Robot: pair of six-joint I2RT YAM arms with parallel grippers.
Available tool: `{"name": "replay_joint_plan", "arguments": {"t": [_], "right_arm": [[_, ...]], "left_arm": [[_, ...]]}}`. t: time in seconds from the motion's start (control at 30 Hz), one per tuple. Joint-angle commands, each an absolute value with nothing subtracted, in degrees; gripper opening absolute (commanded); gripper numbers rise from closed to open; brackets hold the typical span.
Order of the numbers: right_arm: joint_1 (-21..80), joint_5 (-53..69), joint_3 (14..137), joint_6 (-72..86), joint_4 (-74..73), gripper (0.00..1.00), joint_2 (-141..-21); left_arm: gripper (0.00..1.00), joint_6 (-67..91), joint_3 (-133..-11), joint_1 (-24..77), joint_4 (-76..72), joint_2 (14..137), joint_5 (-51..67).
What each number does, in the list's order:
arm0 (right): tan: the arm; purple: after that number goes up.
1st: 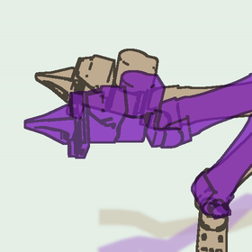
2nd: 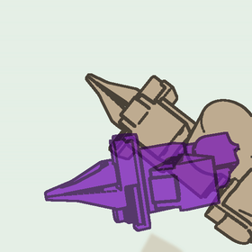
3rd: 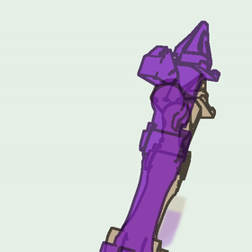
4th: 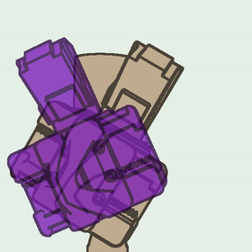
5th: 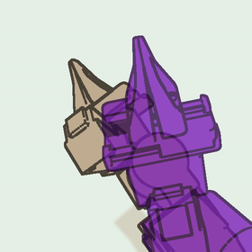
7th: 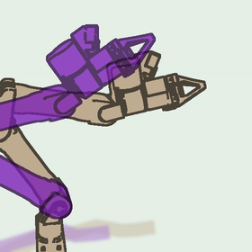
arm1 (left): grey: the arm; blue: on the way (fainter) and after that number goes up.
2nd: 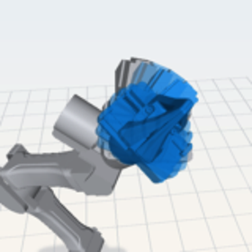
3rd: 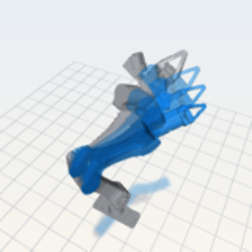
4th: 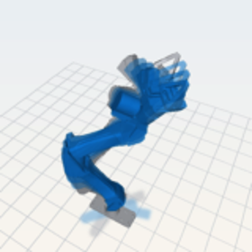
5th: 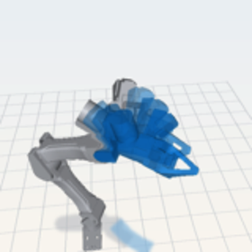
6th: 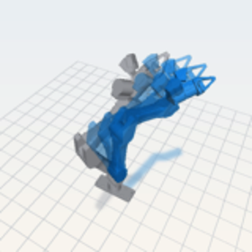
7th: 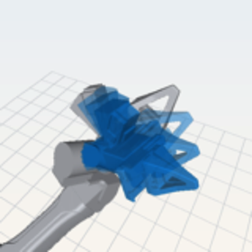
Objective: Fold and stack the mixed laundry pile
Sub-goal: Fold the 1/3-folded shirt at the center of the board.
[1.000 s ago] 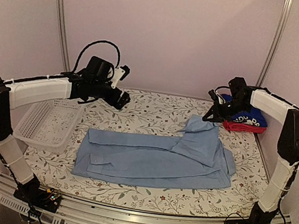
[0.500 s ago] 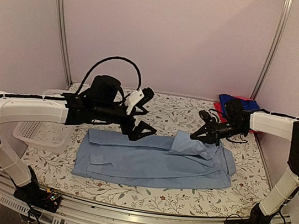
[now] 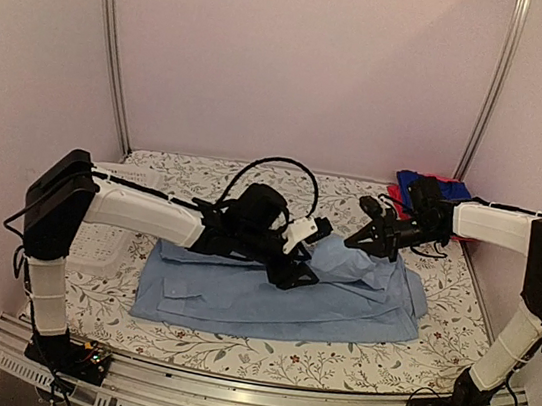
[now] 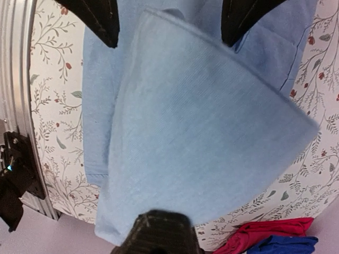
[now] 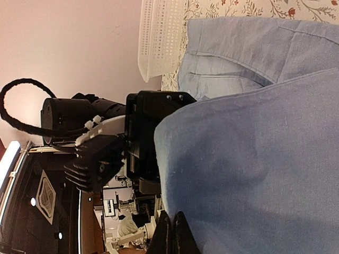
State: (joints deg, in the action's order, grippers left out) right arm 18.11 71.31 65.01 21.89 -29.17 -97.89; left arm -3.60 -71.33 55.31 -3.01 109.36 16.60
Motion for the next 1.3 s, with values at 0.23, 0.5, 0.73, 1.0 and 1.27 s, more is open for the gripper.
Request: {"name": "replay_joint_plan", "arguments": {"t": [0.23, 0.5, 0.73, 1.0, 1.27], "right_arm": [[18.7, 61.7, 66.5, 21.3, -26.1, 0.00, -100.5], [26.0, 48.8, 70.0, 12.2, -30.7, 0.00, -109.4], [28.4, 38.1, 70.0, 12.4, -30.4, 0.00, -111.4], [28.7, 34.1, 68.4, 12.3, -30.1, 0.00, -113.2], [28.8, 35.4, 66.7, 12.4, -28.9, 0.00, -114.7]], "left_arm": [[0.12, -1.1, -76.0, 56.7, 9.2, 104.6, 39.3], [0.25, 12.0, -78.9, 47.6, 4.8, 110.9, 42.9], [0.67, 4.5, -66.6, 46.6, 1.5, 102.4, 22.5], [0.75, -21.1, -64.2, 61.7, 4.9, 100.7, 9.4], [0.65, -31.8, -70.3, 70.5, 7.2, 112.0, -1.8]]}}
